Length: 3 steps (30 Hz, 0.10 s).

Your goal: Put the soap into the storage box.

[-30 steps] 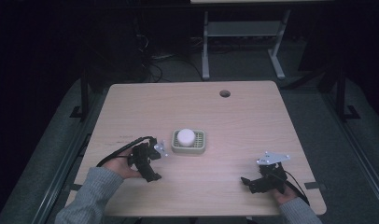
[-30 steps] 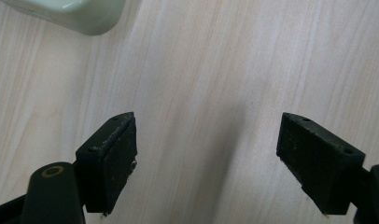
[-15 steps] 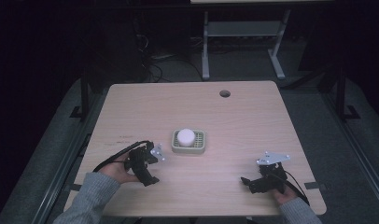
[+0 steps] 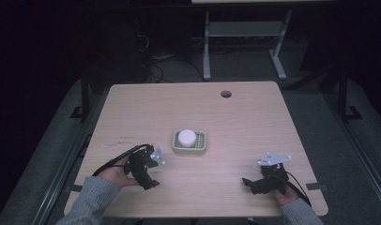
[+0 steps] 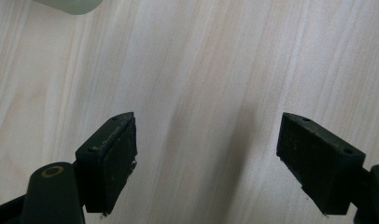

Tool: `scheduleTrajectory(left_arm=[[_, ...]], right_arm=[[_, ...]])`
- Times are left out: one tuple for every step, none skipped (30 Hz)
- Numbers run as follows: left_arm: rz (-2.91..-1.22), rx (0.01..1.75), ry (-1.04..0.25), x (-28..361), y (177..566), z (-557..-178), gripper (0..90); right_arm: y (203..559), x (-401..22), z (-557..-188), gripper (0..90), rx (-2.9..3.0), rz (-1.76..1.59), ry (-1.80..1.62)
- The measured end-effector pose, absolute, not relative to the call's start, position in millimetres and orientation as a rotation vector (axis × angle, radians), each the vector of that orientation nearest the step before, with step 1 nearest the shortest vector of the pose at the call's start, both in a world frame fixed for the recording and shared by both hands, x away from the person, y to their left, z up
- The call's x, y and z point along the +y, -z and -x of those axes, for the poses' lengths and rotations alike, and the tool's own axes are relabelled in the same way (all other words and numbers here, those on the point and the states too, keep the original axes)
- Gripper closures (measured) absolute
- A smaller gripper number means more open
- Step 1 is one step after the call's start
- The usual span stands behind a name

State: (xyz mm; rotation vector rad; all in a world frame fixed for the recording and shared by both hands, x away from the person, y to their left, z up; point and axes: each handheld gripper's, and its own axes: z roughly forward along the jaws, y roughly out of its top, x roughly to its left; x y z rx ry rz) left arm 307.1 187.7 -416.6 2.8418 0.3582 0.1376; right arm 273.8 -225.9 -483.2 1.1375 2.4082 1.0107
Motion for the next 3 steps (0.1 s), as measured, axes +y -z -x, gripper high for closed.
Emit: scheduleTrajectory(left_arm=[[-2.841,0.358,-0.139,187.6,416.9,-306.6,19.4],[-2.84,0.356,-0.141,187.6,417.0,-306.3,19.4],[-2.841,0.359,-0.137,187.5,417.0,-305.9,19.4]], right_arm=[[483.2,-225.9,-273.8,0.0,2.408,-1.138,-1.011],[483.2,-225.9,-273.8,0.0,2.408,-1.139,-1.011],[483.2,-225.9,-273.8,0.0,2.409,-1.138,-1.01]])
